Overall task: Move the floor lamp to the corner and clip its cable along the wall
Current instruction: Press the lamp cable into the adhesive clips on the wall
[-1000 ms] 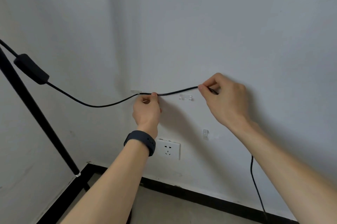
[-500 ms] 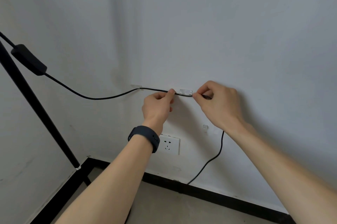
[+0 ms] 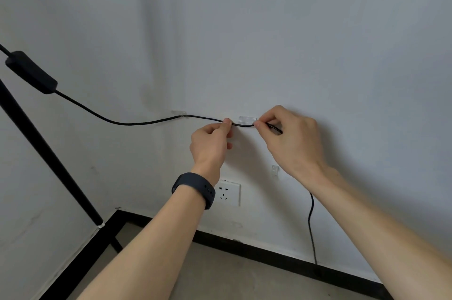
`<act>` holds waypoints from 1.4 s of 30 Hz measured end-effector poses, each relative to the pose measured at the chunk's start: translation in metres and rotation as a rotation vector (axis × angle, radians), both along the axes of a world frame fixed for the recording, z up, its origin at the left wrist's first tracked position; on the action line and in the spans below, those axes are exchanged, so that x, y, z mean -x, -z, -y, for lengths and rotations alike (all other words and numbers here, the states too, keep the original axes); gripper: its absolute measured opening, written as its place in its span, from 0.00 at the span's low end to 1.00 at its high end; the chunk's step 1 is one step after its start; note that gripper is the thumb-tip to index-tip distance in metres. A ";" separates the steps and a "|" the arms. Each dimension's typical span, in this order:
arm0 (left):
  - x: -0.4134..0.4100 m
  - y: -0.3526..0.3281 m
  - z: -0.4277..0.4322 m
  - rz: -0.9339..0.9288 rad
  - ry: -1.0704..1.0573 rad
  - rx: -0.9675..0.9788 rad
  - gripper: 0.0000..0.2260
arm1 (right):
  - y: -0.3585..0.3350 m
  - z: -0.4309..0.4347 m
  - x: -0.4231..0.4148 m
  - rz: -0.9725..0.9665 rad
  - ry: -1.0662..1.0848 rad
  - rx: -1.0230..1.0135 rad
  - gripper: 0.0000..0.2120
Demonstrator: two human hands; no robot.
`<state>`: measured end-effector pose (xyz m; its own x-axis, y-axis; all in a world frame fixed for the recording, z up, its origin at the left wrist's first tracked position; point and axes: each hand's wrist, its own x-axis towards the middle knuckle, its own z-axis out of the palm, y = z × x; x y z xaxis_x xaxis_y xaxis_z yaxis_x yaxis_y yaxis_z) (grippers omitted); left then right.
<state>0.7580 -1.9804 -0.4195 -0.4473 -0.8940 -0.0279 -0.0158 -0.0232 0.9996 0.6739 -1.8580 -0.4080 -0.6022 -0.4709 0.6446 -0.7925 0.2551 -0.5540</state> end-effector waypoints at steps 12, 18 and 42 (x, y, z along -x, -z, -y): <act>0.001 -0.007 -0.005 -0.024 -0.049 0.015 0.09 | -0.010 0.005 0.007 0.200 -0.003 0.134 0.03; 0.001 -0.009 -0.003 -0.022 -0.024 0.030 0.08 | 0.045 -0.014 0.011 0.467 -0.107 0.167 0.06; 0.017 0.080 -0.036 0.298 0.216 0.605 0.06 | 0.143 -0.042 0.007 0.616 -0.016 -0.119 0.18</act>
